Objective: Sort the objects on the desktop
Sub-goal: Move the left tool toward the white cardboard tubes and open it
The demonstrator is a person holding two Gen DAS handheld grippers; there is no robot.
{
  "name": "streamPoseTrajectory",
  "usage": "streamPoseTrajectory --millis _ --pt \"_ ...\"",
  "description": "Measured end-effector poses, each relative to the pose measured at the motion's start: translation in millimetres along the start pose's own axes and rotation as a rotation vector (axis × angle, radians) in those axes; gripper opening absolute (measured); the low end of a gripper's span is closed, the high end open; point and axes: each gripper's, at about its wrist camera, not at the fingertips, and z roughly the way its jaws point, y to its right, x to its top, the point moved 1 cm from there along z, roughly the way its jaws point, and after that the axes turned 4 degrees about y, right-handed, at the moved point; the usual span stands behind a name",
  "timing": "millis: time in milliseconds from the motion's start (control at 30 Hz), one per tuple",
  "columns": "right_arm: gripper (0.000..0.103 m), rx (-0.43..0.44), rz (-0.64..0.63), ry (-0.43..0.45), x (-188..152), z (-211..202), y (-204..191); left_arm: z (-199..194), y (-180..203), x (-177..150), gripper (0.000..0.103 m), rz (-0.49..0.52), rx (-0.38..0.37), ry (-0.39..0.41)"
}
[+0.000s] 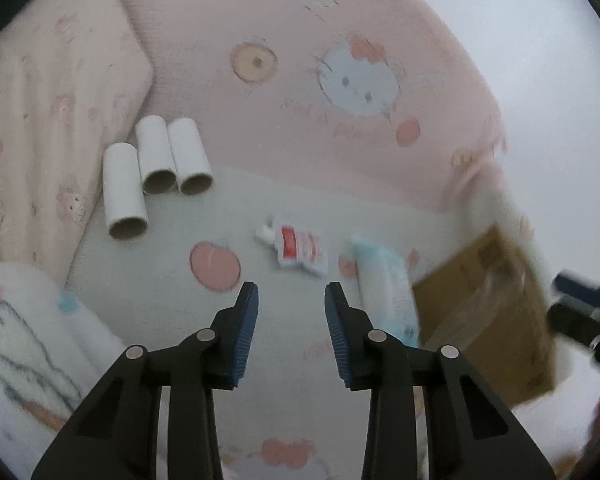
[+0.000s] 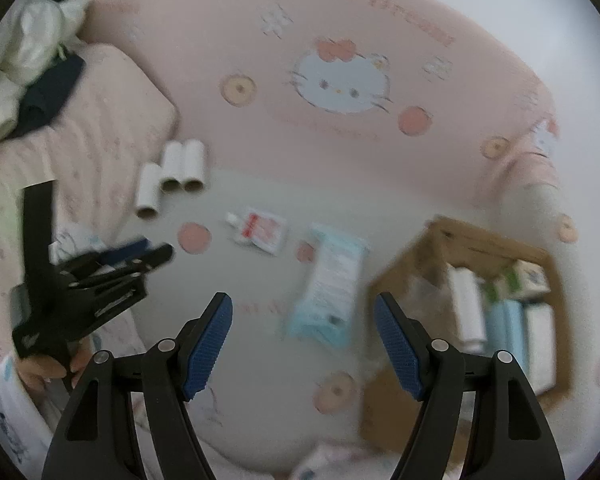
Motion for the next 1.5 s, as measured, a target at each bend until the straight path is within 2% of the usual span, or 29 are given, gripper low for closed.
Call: streamPoseTrajectory --millis 67,133,300,433,533,633,700,767,867,900,1000,1067,1133,1233,1333,1500 --pt "0.072 0.061 0.020 0.063 0.0 7.3 -3.1 3.5 -4.5 3.4 0.038 -0.014 0.029 0.007" --pt "0.072 0.101 0.025 0.087 -0.7 18.8 -6.5 8.0 -10.8 6.3 0.038 -0.043 0.055 0.007" --pt "0.072 0.122 -0.048 0.125 -2.9 58.4 -35.6 11.8 -21.4 21.1 0.038 -0.067 0.124 0.062" --pt "0.072 0.120 -0.158 0.169 -1.3 84.9 -64.4 20.0 -50.5 37.1 0.038 -0.188 0.113 0.071" --pt "0.072 0.139 -0.174 0.178 3.6 101.4 -75.5 20.5 -75.3 46.4 0.038 -0.280 0.128 0.088" --pt "0.072 0.228 -0.126 0.186 10.4 113.3 -79.1 18.6 -98.0 56.8 0.038 -0.348 0.157 0.102" --pt "0.072 0.273 -0.086 0.173 16.1 121.2 -81.1 19.3 -111.2 64.2 0.038 -0.385 0.159 0.104" --pt "0.072 0.283 -0.065 0.154 21.0 131.6 -86.0 22.8 -119.7 69.2 0.038 -0.413 0.148 0.096" --pt "0.072 0.297 -0.067 0.139 26.4 149.1 -97.4 33.0 -127.4 72.0 0.038 -0.437 0.154 0.044" --pt "0.072 0.304 -0.067 0.127 26.5 156.2 -101.9 40.3 -130.5 71.6 0.038 -0.449 0.157 0.000" --pt "0.072 0.372 -0.028 0.087 32.3 177.2 -113.1 49.8 -136.9 68.6 0.038 -0.480 0.180 -0.063" --pt "0.072 0.415 0.014 0.054 36.4 192.3 -120.4 50.2 -137.1 68.2 0.038 -0.478 0.190 -0.062" --pt "0.072 0.419 0.032 0.030 38.6 206.3 -127.4 53.2 -136.4 67.4 0.039 -0.475 0.203 -0.075" --pt "0.072 0.417 0.028 0.002 41.7 224.6 -140.0 58.7 -140.9 65.2 0.040 -0.500 0.230 -0.115" --pt "0.072 0.461 0.018 -0.026 43.9 235.1 -152.3 62.1 -145.4 66.3 0.041 -0.523 0.264 -0.122" --pt "0.072 0.538 0.033 -0.054 48.0 251.0 -164.5 72.7 -150.0 66.9 0.042 -0.544 0.253 -0.171"
